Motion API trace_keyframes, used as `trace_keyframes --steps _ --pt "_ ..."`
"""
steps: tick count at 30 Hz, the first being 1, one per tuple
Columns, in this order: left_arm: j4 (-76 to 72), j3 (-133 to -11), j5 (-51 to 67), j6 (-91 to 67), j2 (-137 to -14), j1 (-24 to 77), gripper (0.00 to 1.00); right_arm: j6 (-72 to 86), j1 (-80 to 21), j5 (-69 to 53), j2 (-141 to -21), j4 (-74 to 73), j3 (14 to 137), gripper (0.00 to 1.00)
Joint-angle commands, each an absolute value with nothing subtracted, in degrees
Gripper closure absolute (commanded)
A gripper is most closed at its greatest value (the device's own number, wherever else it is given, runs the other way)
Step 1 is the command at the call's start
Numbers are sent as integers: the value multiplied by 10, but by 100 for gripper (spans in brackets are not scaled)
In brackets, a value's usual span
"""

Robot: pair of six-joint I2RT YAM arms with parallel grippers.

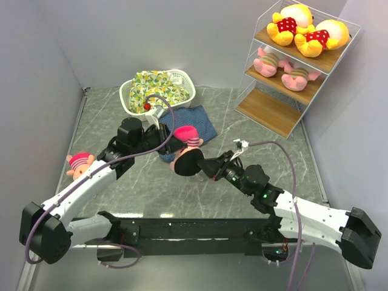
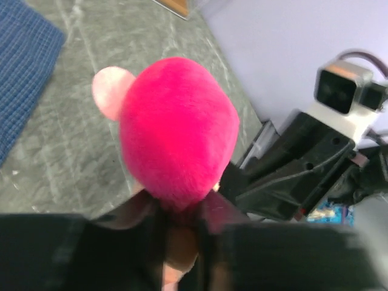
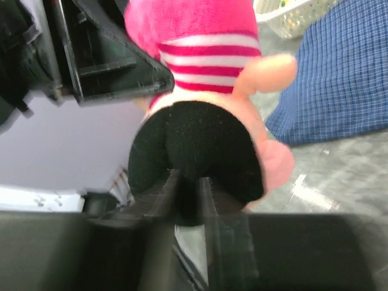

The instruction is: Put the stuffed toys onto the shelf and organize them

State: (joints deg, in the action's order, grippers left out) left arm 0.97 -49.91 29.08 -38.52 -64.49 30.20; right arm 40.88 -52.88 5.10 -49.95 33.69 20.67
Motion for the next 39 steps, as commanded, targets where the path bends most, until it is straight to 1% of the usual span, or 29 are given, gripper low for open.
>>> trace_keyframes --steps 1,2,3,5,6,8,9,10,12,14,18,22,23,29,33,36,39 --pt "-56 -497 404 -326 -626 306 90 351 -534 2 -484 275 278 59" --pt "-40 -497 419 -313 -627 306 91 311 -533 -36 -481 241 294 52" --pt "-30 -500 437 -285 -628 305 93 290 -533 -48 -476 171 331 41" --pt "-5 -511 481 -256 -634 305 95 236 -529 -91 -469 105 368 32" --pt "27 -515 493 -224 -636 306 96 222 -528 -104 -467 49 403 25" --pt "54 -525 522 -194 -644 305 97 195 -521 -127 -467 -2 442 19" --pt "79 -529 527 -160 -645 307 99 187 -519 -145 -472 -61 484 18" --pt "95 -533 528 -141 -644 308 99 182 -519 -151 -475 -87 505 18" --pt "132 -537 496 -80 -636 314 99 174 -516 -170 -483 -153 565 18" --pt "148 -534 480 -42 -617 315 99 172 -516 -183 -487 -188 597 18" --pt "177 -513 494 83 -588 315 99 173 -512 -201 -504 -263 669 19" --pt "123 -464 516 115 -528 315 99 185 -499 -243 -512 -273 679 21" --pt "102 -454 523 119 -517 315 99 192 -497 -270 -514 -274 680 21" --pt "83 -406 549 197 -440 316 99 204 -482 -355 -543 -270 681 24" --pt "98 -401 562 240 -425 316 99 185 -478 -365 -570 -288 695 25" --pt "91 -386 582 246 -418 316 99 173 -476 -385 -595 -289 702 25" --pt "73 -372 582 243 -403 316 99 163 -477 -374 -620 -294 711 25"
